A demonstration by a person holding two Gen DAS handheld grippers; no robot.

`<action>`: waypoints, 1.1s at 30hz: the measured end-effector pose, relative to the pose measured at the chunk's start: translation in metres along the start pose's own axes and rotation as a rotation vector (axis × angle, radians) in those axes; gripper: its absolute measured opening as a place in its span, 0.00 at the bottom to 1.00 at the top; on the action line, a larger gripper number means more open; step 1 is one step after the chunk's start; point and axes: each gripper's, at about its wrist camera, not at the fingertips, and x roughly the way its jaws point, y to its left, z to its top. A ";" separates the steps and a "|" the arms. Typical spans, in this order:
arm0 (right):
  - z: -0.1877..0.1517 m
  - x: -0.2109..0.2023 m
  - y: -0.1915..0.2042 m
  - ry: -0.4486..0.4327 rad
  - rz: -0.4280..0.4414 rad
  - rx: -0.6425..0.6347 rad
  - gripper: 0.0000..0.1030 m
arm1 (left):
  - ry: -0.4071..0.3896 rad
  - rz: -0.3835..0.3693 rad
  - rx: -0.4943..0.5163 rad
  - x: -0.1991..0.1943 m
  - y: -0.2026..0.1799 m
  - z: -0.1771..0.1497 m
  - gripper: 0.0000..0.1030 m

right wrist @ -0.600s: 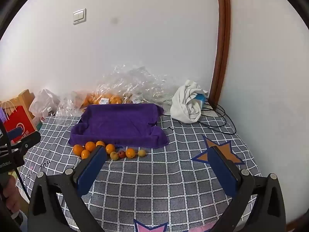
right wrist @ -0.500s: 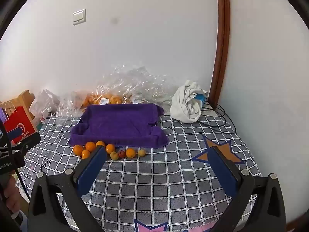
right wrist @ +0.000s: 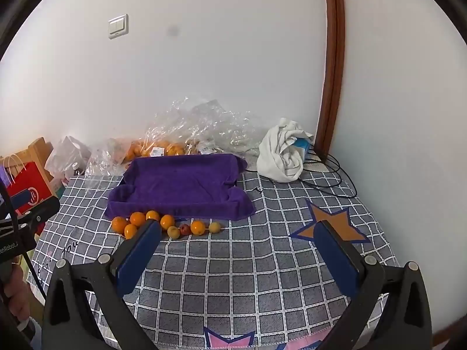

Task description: Organize fruits

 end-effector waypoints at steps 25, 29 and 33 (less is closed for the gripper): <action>-0.002 -0.005 -0.002 -0.004 -0.009 0.011 1.00 | -0.002 -0.027 -0.017 -0.001 0.004 -0.005 1.00; -0.002 -0.006 -0.002 -0.010 -0.006 0.006 1.00 | -0.003 -0.026 -0.021 -0.001 0.005 -0.004 1.00; -0.002 -0.007 0.000 -0.013 -0.002 0.003 1.00 | -0.001 -0.023 -0.022 0.000 0.006 -0.004 1.00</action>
